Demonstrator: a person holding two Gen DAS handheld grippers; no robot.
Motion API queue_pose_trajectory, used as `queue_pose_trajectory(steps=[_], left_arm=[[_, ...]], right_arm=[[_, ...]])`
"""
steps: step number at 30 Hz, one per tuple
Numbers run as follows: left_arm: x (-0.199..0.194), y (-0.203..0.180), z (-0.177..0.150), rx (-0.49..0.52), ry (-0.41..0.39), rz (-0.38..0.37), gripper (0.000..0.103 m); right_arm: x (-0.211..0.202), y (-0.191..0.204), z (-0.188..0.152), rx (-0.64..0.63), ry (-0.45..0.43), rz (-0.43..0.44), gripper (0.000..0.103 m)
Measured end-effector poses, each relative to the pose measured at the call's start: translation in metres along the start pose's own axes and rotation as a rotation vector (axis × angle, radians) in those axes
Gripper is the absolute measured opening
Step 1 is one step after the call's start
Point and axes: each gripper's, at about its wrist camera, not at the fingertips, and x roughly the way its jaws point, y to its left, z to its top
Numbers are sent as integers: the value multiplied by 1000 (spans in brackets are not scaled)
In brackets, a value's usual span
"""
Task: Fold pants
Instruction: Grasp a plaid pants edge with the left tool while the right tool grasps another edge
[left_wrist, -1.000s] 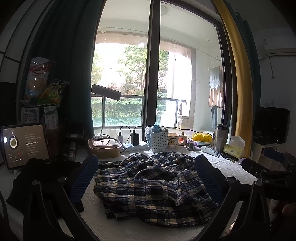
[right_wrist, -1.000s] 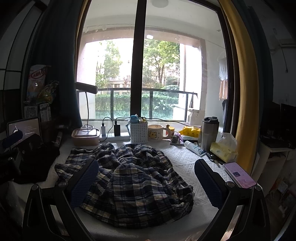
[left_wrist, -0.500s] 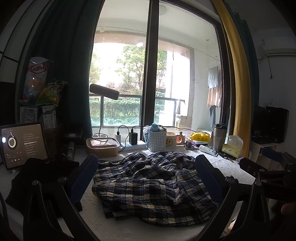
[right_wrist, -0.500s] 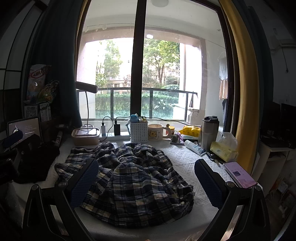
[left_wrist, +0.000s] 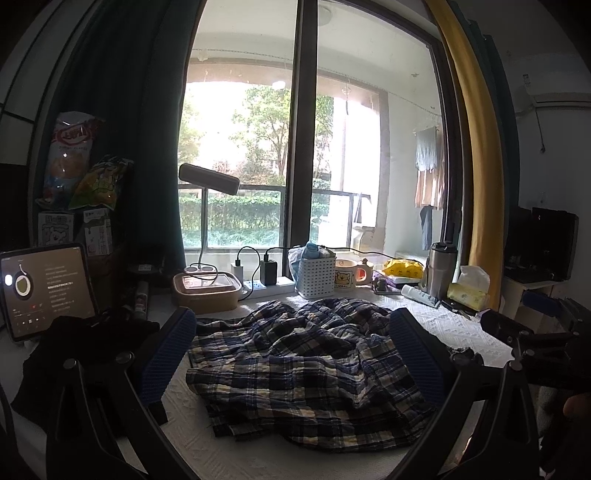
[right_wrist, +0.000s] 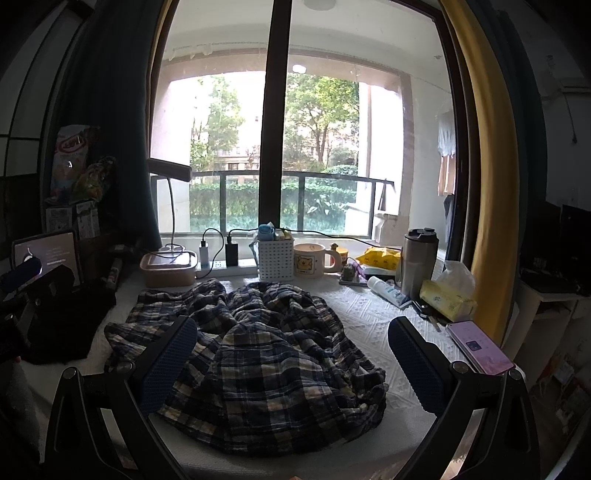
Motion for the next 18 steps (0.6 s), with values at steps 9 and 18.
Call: queue_pose_trajectory(steps=[9,18], left_arm=[[92,51,13,-29,174,-1,102],[190,99,-1,3,349,61,102]], right_arm=[[80,-29,16,-47,127,93,103],[193,-76,46,-34,287,147,90]])
